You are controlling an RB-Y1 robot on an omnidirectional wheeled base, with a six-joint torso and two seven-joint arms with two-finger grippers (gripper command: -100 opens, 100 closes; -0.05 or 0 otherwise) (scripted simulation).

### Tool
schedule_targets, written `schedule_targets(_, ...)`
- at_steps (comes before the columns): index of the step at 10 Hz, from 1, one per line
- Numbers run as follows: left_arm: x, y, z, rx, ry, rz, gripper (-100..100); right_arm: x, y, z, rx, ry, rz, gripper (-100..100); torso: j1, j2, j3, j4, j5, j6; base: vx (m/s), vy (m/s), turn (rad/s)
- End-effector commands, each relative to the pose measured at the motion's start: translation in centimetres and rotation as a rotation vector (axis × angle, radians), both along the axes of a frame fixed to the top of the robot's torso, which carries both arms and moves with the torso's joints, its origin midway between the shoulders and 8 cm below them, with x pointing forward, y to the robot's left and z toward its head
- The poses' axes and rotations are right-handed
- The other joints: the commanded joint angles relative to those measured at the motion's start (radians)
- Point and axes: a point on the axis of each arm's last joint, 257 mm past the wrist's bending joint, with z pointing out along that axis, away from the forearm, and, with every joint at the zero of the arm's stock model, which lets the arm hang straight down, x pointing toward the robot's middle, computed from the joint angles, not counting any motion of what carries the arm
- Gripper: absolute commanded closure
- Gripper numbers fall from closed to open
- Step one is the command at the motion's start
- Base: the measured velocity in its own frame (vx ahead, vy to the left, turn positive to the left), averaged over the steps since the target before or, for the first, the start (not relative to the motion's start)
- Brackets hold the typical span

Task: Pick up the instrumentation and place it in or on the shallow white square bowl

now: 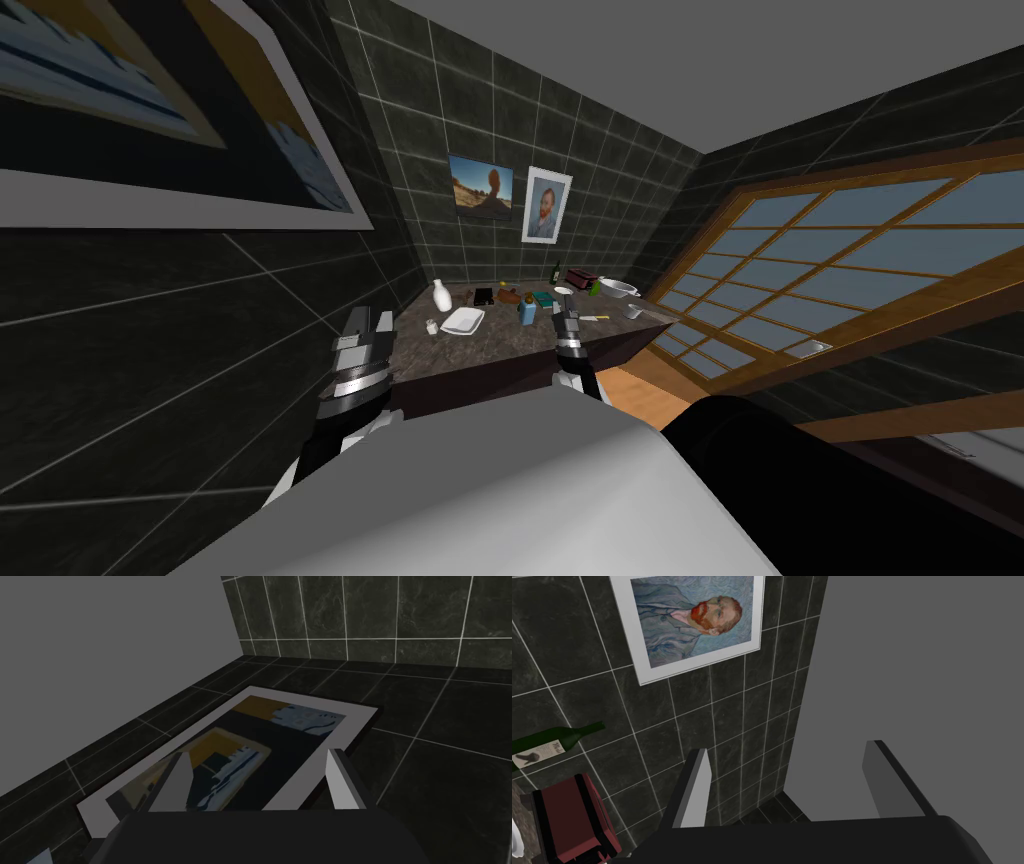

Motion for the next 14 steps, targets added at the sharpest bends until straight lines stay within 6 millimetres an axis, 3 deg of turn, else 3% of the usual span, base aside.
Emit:
schedule_targets(1, 0.8, -0.3, -0.9, 0.034, 0.032, -0.019, -100, 0.0, 0.0, 0.0, 0.0, 0.0, 0.0, 0, 0.0, 0.0, 0.0, 0.0, 0.0, 0.0, -0.034, 0.007, -0.113)
schedule_targets(6, 3.0, -0.6, -4.0, 0.112, 0.133, -0.055, -100, 0.0, 0.0, 0.0, 0.0, 0.0, 0.0, 0, 0.002, 0.004, 0.002, 0.001, 0.001, 0.0, -0.062, 0.031, -0.101)
schedule_targets(14, 8.0, 1.9, -12.1, 0.28, 0.382, -0.069, -100, 0.0, 0.0, 0.0, 0.0, 0.0, 0.0, 0, 0.003, 0.005, 0.003, 0.001, 0.001, 0.0, -0.088, 0.045, -0.144)
